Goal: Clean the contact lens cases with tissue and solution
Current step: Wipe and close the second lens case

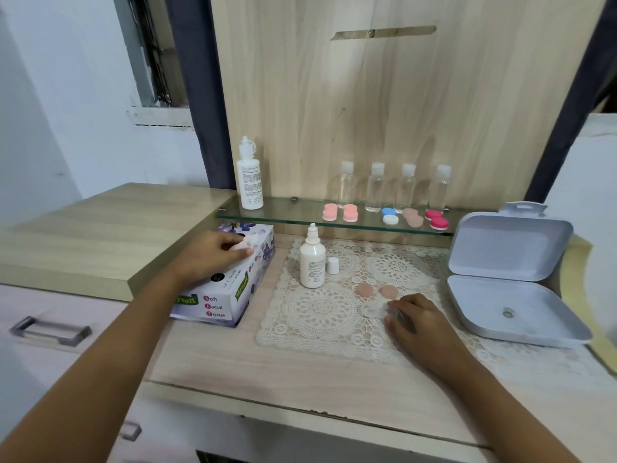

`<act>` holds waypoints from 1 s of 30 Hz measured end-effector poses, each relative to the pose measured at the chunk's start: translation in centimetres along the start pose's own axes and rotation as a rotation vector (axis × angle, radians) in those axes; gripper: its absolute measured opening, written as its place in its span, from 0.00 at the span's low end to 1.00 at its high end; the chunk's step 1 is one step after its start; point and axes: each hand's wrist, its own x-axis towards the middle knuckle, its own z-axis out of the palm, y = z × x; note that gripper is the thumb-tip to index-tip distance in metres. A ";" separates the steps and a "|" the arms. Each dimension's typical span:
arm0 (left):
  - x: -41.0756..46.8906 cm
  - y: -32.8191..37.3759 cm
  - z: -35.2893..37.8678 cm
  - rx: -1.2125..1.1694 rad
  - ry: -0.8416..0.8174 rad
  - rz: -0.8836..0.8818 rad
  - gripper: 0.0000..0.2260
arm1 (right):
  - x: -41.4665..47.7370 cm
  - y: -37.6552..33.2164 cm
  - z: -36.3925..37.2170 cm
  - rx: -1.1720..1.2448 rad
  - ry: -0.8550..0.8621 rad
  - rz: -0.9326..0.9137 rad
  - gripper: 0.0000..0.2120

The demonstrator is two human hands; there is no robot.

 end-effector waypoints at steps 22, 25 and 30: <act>-4.4 11.0 5.0 -0.516 -0.108 0.188 0.09 | -0.2 -0.2 0.0 0.007 0.018 -0.005 0.10; -4.8 12.0 8.1 -0.544 -0.265 0.201 0.11 | -0.2 -0.2 -0.1 0.006 0.026 -0.004 0.09; -3.6 12.6 12.3 -0.376 -0.269 0.192 0.07 | -0.2 -0.2 -0.1 0.016 0.033 -0.009 0.09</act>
